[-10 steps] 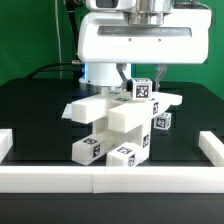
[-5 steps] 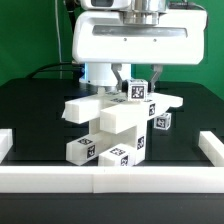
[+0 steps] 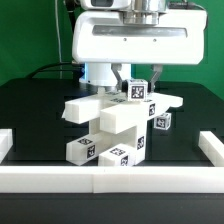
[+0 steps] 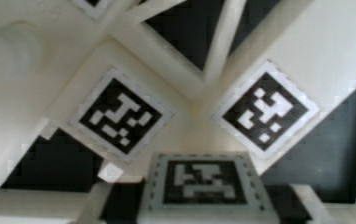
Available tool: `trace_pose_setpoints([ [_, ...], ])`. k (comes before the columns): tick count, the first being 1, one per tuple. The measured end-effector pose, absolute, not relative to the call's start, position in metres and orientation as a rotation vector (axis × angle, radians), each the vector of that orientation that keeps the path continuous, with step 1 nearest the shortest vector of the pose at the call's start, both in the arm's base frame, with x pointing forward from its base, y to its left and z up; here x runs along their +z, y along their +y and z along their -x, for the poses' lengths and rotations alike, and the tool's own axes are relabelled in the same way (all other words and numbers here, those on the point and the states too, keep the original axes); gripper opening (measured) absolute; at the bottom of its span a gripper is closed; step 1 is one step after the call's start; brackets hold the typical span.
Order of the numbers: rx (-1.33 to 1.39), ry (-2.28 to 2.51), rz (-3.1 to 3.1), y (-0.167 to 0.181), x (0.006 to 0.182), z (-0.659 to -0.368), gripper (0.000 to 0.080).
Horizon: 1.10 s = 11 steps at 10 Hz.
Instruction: Assemble chair
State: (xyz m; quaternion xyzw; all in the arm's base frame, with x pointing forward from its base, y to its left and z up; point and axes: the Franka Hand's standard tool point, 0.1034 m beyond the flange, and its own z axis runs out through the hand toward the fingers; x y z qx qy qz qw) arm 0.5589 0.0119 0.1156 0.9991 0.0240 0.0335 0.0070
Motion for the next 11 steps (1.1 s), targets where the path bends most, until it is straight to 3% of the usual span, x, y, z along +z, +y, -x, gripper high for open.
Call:
trace_pose_setpoints([
  [4, 0.105, 0.012, -3.127, 0.012, 0.1156, -0.5589, 0.0284],
  [11, 0.107, -0.738, -3.058, 0.0141, 0.1154, -0.5587, 0.0284],
])
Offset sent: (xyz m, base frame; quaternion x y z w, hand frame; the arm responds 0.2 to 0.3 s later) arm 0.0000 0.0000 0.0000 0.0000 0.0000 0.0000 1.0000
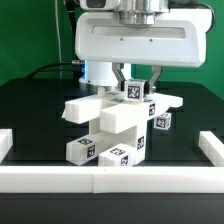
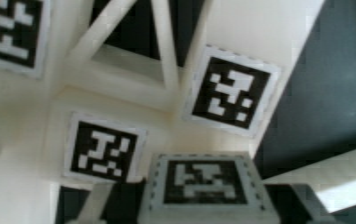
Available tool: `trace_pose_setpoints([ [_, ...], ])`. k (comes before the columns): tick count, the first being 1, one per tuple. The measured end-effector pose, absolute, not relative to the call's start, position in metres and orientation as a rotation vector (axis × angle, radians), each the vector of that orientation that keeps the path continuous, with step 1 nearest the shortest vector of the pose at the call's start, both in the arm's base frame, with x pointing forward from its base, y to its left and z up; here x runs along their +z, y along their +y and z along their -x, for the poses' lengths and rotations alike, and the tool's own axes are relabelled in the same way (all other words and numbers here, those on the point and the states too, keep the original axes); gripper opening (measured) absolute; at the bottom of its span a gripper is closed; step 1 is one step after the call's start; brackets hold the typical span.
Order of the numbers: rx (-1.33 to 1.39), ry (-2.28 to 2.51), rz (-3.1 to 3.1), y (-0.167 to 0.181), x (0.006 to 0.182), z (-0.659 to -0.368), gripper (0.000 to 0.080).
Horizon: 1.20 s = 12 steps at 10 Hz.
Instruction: Assemble chair
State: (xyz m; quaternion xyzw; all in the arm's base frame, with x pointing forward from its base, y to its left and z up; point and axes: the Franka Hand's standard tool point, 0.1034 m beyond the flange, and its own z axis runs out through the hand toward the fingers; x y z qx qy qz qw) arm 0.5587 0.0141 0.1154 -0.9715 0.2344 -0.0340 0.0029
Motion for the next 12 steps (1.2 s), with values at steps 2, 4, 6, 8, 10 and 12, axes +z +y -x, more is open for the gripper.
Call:
trace_pose_setpoints([
  [2, -0.106, 0.916, 2.993, 0.0147, 0.1154, -0.5587, 0.0284],
  [4, -0.104, 1.072, 2.936, 0.0154, 0.1153, -0.5587, 0.0284],
  [6, -0.103, 1.203, 2.882, 0.0159, 0.1153, -0.5587, 0.0284],
  [8, -0.102, 1.162, 2.902, 0.0157, 0.1149, -0.5584, 0.0454],
  [10, -0.1, 1.084, 2.936, 0.0153, 0.1142, -0.558, 0.0628],
  [12, -0.106, 0.861, 3.022, 0.0151, 0.1148, -0.5589, 0.0646],
])
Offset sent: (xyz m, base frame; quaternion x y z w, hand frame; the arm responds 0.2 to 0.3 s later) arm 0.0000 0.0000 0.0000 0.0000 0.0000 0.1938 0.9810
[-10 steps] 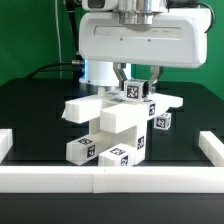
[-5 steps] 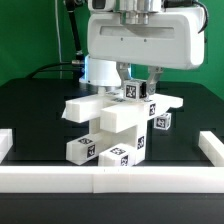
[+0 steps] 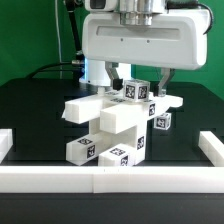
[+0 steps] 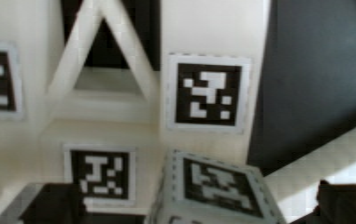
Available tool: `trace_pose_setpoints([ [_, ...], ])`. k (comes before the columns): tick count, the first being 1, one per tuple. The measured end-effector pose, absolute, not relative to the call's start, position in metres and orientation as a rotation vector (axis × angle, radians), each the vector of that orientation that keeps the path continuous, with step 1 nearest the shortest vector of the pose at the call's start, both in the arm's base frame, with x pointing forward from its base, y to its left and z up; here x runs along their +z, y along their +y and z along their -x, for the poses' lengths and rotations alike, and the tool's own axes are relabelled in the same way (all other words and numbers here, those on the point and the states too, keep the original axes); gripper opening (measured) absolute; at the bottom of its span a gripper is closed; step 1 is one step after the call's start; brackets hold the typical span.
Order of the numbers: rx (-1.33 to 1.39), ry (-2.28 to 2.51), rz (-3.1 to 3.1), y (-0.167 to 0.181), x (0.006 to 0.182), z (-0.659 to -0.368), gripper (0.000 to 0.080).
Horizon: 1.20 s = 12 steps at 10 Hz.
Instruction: Assemble chair
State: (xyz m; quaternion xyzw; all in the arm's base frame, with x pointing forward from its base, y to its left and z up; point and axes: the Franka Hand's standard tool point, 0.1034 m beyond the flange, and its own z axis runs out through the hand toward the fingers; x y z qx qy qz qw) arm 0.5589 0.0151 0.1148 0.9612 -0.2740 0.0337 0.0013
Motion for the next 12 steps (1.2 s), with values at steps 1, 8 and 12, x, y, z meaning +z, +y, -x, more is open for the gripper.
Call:
trace_pose_setpoints([
  [1, 0.11, -0.726, -3.048, 0.015, 0.1157, -0.5604, 0.0646],
  [8, 0.101, 0.098, -3.11, 0.0114, 0.1148, -0.5601, 0.0648],
  [12, 0.091, 0.443, -3.065, 0.0074, 0.1147, -0.56, 0.0648],
])
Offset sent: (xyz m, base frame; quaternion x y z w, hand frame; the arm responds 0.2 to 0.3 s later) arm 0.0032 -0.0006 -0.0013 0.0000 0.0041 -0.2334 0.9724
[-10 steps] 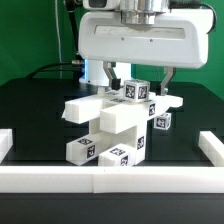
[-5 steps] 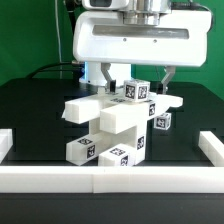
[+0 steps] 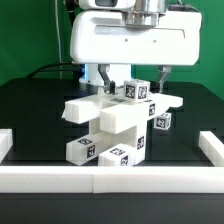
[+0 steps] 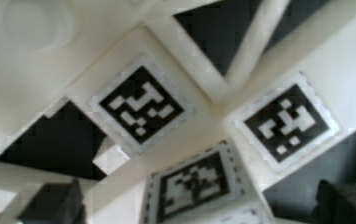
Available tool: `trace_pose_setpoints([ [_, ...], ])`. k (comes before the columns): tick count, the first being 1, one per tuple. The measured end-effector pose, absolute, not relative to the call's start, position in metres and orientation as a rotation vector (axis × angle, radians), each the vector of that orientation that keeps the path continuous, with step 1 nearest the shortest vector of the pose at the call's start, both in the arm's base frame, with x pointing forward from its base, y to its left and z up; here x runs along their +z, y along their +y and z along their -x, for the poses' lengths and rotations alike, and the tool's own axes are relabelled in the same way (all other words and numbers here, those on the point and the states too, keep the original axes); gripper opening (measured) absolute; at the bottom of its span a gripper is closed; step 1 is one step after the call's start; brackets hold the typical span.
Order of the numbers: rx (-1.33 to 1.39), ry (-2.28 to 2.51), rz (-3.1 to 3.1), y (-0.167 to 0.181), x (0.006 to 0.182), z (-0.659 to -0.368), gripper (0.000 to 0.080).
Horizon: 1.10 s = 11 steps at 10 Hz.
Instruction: Assemble chair
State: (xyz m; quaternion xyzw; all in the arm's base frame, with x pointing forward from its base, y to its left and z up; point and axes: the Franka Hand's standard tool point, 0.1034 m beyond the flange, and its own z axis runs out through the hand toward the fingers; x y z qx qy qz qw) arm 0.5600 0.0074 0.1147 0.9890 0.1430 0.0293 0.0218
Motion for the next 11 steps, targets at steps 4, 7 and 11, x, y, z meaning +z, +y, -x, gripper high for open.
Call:
trace_pose_setpoints([
  [4, 0.09, 0.481, -3.058, 0.0068, 0.1147, -0.56, 0.0551],
  [7, 0.091, 0.433, -3.067, 0.0066, 0.1147, -0.56, 0.0278],
  [11, 0.099, 0.027, -3.106, 0.0071, 0.1145, -0.56, 0.0278],
])
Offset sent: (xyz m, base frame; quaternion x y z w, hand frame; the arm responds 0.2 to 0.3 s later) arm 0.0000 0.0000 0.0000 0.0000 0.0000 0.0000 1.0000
